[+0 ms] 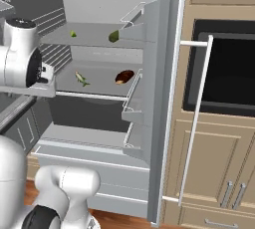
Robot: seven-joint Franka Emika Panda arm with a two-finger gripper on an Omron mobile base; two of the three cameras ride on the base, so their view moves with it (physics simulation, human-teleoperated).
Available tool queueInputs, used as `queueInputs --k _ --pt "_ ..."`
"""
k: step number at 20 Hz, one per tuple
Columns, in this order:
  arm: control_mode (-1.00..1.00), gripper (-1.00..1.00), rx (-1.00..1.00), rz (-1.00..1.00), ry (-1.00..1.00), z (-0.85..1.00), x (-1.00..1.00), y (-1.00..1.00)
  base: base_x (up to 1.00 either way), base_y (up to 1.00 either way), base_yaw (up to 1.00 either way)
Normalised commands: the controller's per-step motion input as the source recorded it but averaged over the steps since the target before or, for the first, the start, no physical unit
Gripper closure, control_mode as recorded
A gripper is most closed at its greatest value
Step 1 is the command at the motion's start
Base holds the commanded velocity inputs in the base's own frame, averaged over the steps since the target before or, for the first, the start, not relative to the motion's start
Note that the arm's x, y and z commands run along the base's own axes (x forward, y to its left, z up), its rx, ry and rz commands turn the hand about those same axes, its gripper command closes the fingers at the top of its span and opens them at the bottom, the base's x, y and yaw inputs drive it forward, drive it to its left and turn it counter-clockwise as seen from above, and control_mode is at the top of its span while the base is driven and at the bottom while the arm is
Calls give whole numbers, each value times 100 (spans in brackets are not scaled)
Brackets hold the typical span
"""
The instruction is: Gather the lemon wedge and cucumber from the fridge and place them on a tray on the dining counter. Then gather the fish and steak from the fridge and place them on the other tray.
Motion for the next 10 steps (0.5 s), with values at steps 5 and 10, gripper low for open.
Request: queueInputs --k 5,10 --pt "-100 -100 -20 -22 -16 -4 -5 -77 0 0 0" --pt "-100 -100 -14 -28 -14 -11 -2 -54 0 0 0"
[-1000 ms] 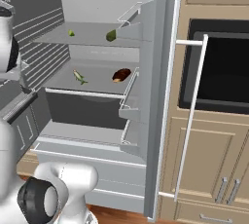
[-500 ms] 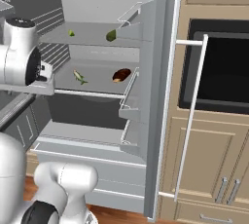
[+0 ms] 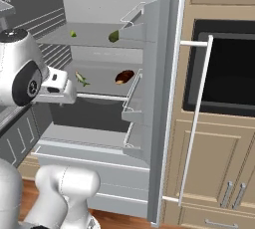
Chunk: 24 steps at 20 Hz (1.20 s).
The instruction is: Gather the lemon wedge and cucumber from the fridge and place them on a tray on the dining counter. Then gather the fish and steak from the fridge and place them on the other tray.
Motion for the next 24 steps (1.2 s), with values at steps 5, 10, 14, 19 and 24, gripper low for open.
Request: queueInputs --k 5,10,14,19,24 --pt "-100 -100 -13 -23 -31 0 0 -33 0 0 0" --pt "-100 -100 -2 -9 -16 0 1 -2 0 0 0" --pt "-100 -100 0 0 0 0 2 0 0 0 0" --pt "100 -100 0 0 0 0 9 3 24 21 -1" --pt "100 -100 0 0 0 0 0 0 36 24 0"
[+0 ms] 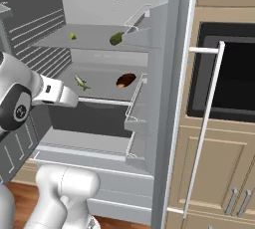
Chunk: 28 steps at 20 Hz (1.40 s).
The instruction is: Gather the lemon wedge and cucumber from the fridge and place them on a tray on the dining counter. Then gather the fish and steak from the fridge and place them on the other tray.
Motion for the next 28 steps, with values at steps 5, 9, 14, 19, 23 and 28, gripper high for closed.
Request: queueInputs --k 5,9,14,19,23,28 --pt "100 -100 0 0 0 0 0 0 50 14 0" --pt "100 -100 0 0 0 0 0 0 54 23 0" --pt "100 -100 0 0 0 0 0 0 50 14 0" --pt "100 -100 0 0 0 0 0 0 54 21 0" --pt "100 -100 0 0 0 0 0 0 52 19 0" --pt "-100 -100 0 3 0 -25 33 25 10 4 0"
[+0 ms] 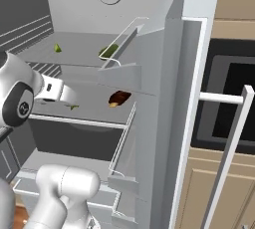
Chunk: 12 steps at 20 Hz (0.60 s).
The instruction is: Gather the lemon wedge and cucumber from the fridge and place them on a tray on the dining counter. Then gather the fish and steak from the fridge and place them on the other tray.
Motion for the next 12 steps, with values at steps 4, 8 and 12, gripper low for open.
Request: queueInputs --k 4,8,12 --pt "-100 -100 0 17 0 -52 43 47 0 0 0" --pt "-100 -100 0 18 0 -44 61 46 0 0 0" --pt "-100 -100 0 18 0 -29 67 35 0 0 0"
